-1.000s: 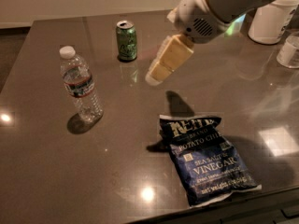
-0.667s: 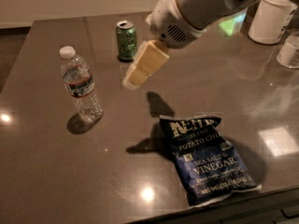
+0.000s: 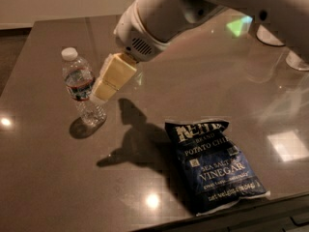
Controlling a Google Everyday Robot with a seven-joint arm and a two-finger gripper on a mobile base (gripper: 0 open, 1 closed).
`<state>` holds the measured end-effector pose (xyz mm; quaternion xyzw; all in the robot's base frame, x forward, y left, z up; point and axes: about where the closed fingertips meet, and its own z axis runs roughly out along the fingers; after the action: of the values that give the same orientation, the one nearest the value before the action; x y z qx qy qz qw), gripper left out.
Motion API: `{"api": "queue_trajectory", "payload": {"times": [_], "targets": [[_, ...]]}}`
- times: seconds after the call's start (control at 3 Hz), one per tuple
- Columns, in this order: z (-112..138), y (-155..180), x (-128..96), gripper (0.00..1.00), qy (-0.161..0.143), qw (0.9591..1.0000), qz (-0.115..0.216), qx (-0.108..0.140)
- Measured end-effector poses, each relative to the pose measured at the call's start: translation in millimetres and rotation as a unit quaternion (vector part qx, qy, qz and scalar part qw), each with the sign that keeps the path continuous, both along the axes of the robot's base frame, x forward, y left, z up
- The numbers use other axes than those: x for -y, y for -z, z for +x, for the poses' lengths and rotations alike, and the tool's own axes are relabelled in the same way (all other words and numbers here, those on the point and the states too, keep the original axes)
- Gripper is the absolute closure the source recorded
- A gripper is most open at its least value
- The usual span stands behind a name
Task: Knock water bottle over
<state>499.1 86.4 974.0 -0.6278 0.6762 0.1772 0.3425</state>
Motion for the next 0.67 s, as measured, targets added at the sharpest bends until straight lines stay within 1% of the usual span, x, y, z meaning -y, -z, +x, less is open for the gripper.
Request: {"api": "queue_trajectory", "payload": {"times": [0.33, 0.67], "targets": [[-6.2, 7.8, -29.1, 0.00, -0.016, 0.9998, 0.011, -0.006], [-11.7, 17.3, -51.0, 0.00, -0.030, 0.9993, 0.015, -0.018]]}}
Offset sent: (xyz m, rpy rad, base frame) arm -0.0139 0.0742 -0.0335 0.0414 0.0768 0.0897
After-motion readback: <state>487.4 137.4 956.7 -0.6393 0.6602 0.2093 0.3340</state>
